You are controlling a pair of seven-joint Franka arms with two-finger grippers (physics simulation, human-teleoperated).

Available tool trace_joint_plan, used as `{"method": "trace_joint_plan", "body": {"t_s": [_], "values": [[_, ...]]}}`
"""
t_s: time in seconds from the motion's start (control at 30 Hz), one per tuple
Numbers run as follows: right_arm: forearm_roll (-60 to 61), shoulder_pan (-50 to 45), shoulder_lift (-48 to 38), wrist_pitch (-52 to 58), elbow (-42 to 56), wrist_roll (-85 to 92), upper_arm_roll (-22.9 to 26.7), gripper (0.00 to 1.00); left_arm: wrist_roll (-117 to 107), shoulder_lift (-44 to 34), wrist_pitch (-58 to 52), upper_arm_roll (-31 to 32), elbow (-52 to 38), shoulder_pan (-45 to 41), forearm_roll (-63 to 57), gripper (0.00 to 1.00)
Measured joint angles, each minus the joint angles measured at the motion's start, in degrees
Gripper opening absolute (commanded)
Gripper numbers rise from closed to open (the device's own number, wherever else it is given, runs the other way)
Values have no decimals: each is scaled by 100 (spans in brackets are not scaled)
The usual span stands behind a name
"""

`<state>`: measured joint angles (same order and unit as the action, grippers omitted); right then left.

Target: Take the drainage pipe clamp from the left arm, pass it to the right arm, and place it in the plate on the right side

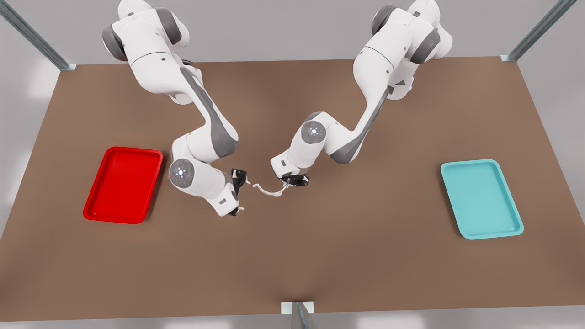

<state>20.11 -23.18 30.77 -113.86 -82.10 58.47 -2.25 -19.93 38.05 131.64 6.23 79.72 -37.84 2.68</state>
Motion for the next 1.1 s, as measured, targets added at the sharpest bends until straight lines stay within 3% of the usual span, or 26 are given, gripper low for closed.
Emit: {"method": "trace_joint_plan", "body": {"t_s": [1.1], "values": [[340, -532, 777, -859, 25, 1589, -16, 100, -474, 29, 27, 0, -6, -111, -24, 21]]}}
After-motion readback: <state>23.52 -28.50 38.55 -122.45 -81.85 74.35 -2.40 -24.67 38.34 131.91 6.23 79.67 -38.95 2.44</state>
